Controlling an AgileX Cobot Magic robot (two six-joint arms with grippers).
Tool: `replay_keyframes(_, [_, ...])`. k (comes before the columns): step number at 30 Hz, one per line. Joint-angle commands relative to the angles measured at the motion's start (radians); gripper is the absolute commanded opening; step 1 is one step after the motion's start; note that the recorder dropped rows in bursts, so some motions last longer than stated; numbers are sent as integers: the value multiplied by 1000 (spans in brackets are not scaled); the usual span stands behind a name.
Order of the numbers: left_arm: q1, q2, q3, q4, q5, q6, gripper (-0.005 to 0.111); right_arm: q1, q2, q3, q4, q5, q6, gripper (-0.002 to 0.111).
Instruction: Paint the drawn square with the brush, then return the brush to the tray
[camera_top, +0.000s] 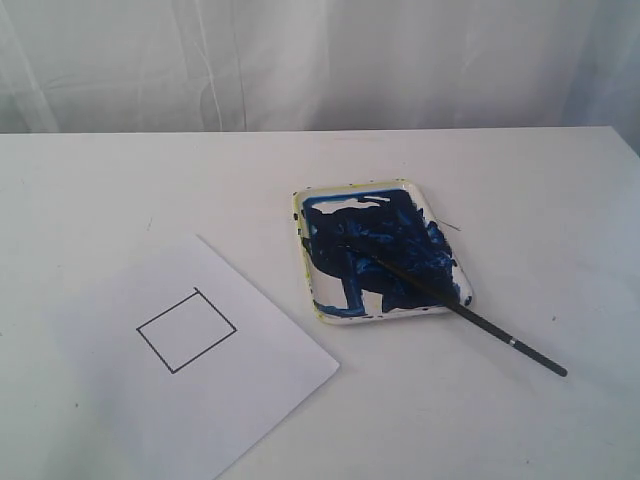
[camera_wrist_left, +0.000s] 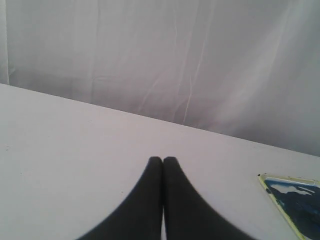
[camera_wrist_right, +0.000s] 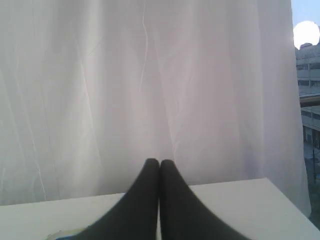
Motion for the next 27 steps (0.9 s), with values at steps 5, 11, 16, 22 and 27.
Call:
replay_keyframes(5, [3,-4,-181,-9,244,-11,0,-7,-4,-131,-4,124,11,0])
replay_keyframes(11, [3,-2,-295,-9,424,7,0,-7,-4,-236,-4,240,11,0])
replay_keyframes(16, [3,92,-402,-9,576,26,0,-7,-4,-341,-4,313,4,0])
replay_keyframes(22, [3,281,-544,-9,723,72,0,-7,51,-475,-4,405,4,0])
replay_keyframes(27, [3,480,-689,-9,838,120,0,-7,169,-565,-4,458,1,0])
